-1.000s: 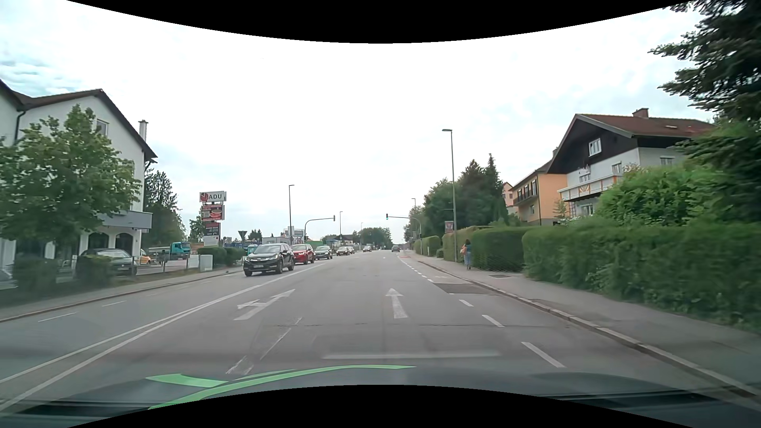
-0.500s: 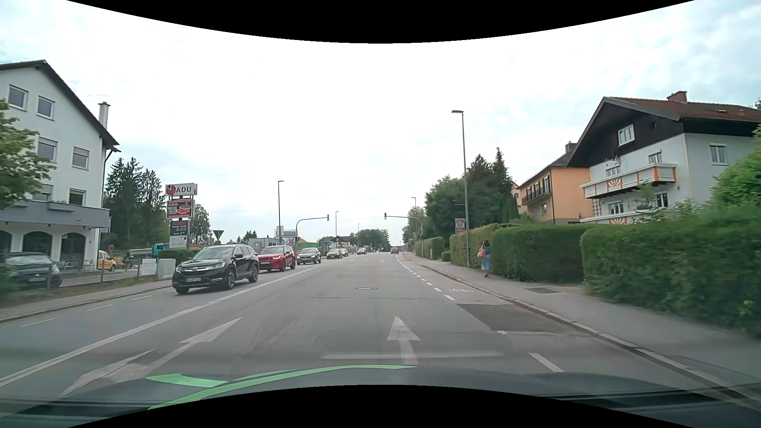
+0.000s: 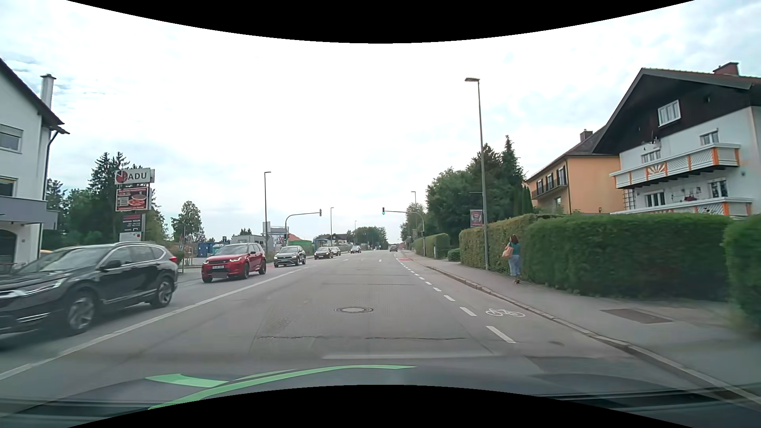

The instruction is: Follow the waypoints while adhering to traffic rules and regulations

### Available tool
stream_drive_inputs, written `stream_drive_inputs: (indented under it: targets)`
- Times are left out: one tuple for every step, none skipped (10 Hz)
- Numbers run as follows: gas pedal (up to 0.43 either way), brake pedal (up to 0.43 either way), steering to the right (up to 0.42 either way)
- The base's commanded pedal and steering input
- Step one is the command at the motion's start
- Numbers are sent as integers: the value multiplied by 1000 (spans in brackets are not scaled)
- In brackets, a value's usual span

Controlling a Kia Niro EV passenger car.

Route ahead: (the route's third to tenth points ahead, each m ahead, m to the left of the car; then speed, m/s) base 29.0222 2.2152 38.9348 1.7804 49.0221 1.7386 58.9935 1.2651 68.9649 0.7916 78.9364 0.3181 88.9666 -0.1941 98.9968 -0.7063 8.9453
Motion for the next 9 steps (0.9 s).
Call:
stream_drive_inputs:
  targets:
    - [87,0,6]
    - [87,0,6]
    - [87,0,6]
    - [87,0,6]
    - [87,0,6]
    - [87,0,6]
    - [87,0,6]
    - [87,0,6]
    - [87,0,5]
